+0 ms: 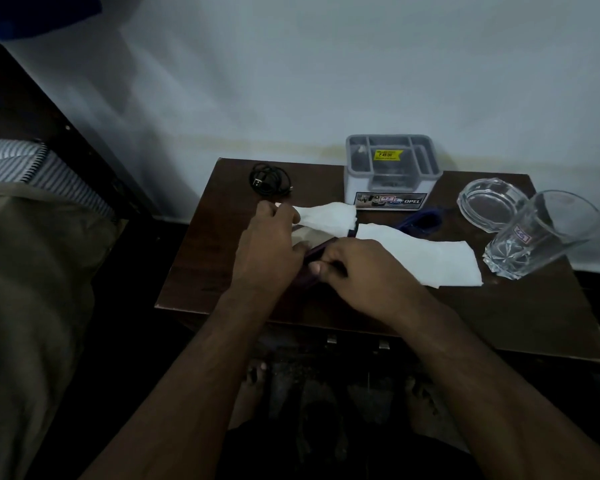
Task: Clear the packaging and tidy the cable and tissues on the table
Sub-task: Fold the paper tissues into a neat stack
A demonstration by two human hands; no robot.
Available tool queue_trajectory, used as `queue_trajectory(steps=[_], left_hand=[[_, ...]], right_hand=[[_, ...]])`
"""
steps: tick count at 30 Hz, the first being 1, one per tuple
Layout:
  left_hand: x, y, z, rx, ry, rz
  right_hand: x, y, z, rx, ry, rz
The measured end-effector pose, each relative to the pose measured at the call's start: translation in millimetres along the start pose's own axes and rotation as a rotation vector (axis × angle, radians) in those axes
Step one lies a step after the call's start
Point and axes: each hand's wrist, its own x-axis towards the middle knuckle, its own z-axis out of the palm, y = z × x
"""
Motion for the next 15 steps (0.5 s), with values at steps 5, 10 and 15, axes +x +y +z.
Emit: queue_trajectory(steps=[5, 10, 15], left_hand=[[-0.9, -8.3, -4.6, 0.016, 0.020, -0.054], [-0.2, -12.2, -4.4, 0.042, 0.037, -0.112], [3.4, -20.9, -6.4, 0.132, 0.016, -0.236]], right_hand=[[3.0, -2.5, 1.3, -0.033, -0.033, -0.044], [2.9, -0.4, 0.2, -0.071, -0.051, -0.084], [6.0, 1.4, -1.3, -0.073, -0.046, -0.069]])
